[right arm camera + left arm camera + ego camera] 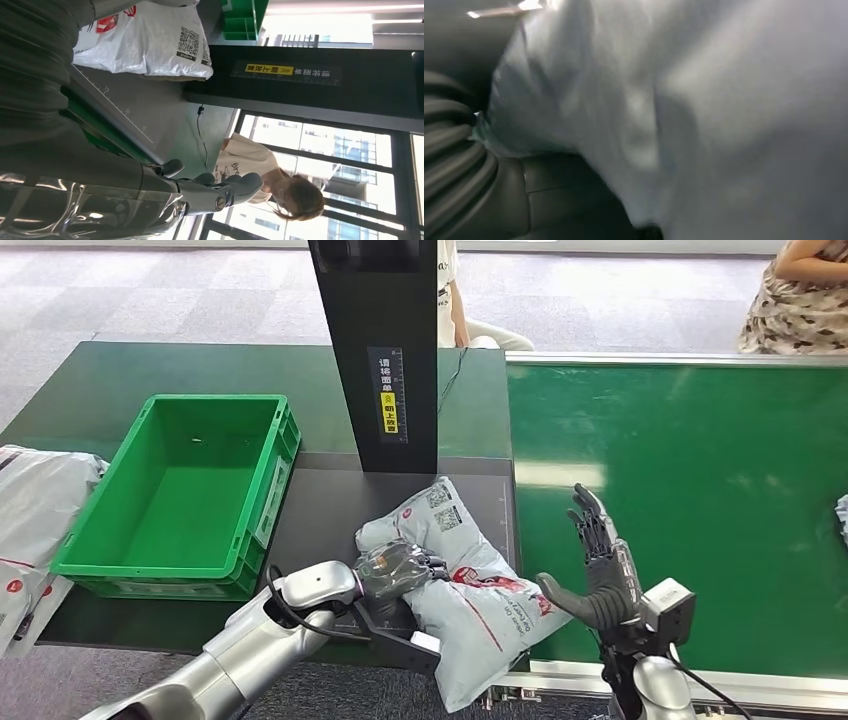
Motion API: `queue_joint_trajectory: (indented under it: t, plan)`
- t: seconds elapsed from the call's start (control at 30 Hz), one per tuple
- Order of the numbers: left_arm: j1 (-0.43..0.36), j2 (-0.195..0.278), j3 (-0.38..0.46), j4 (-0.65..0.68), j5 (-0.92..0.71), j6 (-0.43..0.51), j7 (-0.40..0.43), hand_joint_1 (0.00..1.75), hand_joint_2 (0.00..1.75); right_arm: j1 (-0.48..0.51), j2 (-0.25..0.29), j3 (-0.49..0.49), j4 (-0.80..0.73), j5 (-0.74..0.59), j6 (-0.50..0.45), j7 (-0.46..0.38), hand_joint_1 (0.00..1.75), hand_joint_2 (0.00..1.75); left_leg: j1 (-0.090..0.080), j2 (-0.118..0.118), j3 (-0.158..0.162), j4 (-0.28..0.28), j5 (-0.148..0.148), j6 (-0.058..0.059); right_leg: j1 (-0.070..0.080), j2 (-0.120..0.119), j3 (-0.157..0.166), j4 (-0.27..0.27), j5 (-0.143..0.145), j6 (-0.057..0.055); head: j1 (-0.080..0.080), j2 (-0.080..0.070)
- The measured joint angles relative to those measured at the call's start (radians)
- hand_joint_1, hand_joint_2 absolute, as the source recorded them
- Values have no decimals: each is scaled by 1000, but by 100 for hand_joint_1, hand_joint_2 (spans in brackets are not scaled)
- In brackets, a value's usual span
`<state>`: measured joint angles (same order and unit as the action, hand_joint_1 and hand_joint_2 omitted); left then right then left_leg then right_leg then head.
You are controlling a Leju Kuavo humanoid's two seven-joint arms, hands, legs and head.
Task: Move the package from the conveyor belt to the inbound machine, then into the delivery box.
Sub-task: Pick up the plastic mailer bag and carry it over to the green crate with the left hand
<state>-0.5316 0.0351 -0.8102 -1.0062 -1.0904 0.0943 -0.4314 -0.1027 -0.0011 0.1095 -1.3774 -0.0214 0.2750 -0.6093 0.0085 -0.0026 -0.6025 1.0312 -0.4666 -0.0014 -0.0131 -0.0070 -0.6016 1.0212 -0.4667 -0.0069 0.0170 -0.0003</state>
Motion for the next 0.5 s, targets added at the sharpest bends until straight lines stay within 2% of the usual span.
queue_joint_trajectory:
  t: [0.2, 0.5]
  plan:
    - [37, 18, 46, -69, 60, 88, -23, 175, 175, 14, 0, -14, -20, -2, 0, 0, 0, 175, 0, 1, -2, 0, 0, 0, 0, 1, -2, 0, 0, 0, 0, 0]
    - [116, 55, 202, -276, 93, 265, -27, 175, 175, 50, 0, -42, -58, -14, -3, 0, 0, 175, 0, 1, -3, 0, 0, 0, 0, 1, -3, 0, -1, 0, 0, 0]
